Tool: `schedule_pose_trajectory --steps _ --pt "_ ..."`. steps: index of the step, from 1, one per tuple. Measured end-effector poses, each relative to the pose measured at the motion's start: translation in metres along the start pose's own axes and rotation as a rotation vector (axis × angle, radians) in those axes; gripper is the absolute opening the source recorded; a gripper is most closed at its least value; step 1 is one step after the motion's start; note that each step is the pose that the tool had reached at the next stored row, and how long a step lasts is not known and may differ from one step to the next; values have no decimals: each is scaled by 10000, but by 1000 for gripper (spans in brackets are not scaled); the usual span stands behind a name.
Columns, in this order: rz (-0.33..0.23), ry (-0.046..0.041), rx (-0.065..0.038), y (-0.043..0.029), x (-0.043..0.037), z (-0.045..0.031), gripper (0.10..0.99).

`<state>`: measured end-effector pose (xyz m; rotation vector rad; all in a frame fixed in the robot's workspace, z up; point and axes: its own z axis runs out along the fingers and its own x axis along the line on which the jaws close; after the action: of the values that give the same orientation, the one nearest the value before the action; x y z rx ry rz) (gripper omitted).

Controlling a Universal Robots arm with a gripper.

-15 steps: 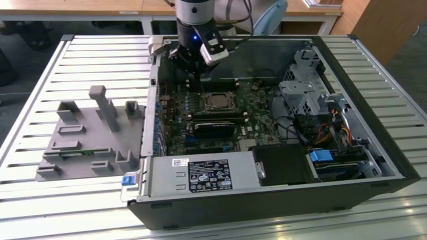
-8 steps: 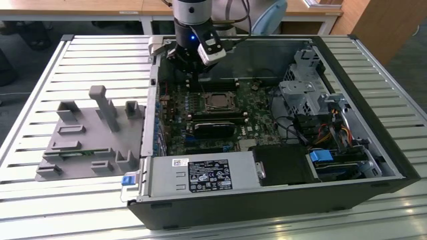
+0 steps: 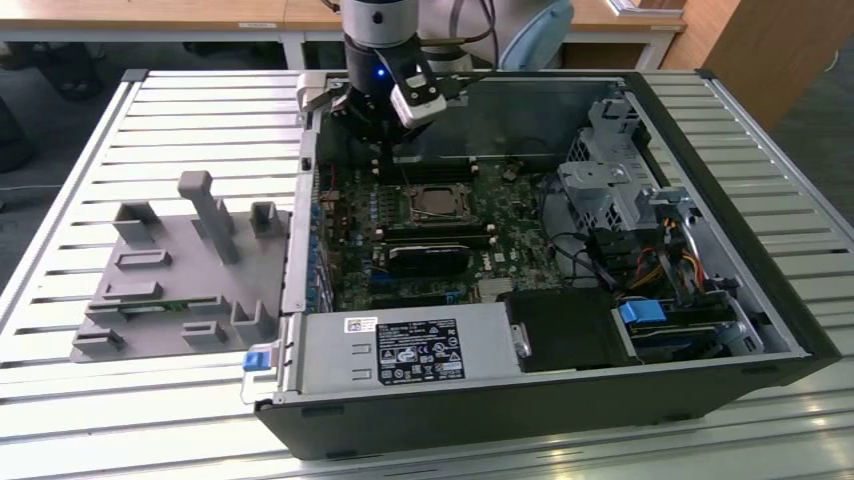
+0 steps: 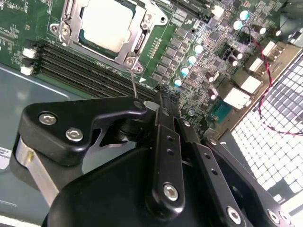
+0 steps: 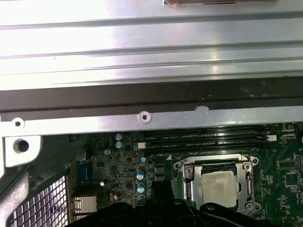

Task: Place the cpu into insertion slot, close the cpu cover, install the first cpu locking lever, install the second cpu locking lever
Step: 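Install the first cpu locking lever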

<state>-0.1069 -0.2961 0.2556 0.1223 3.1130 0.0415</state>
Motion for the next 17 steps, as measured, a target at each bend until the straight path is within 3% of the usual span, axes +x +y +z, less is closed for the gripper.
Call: schedule_pose_trajectory --steps 10,17 --pt "-4 0 -1 80 -3 14 106" --pt "-4 3 0 98 -123 22 106"
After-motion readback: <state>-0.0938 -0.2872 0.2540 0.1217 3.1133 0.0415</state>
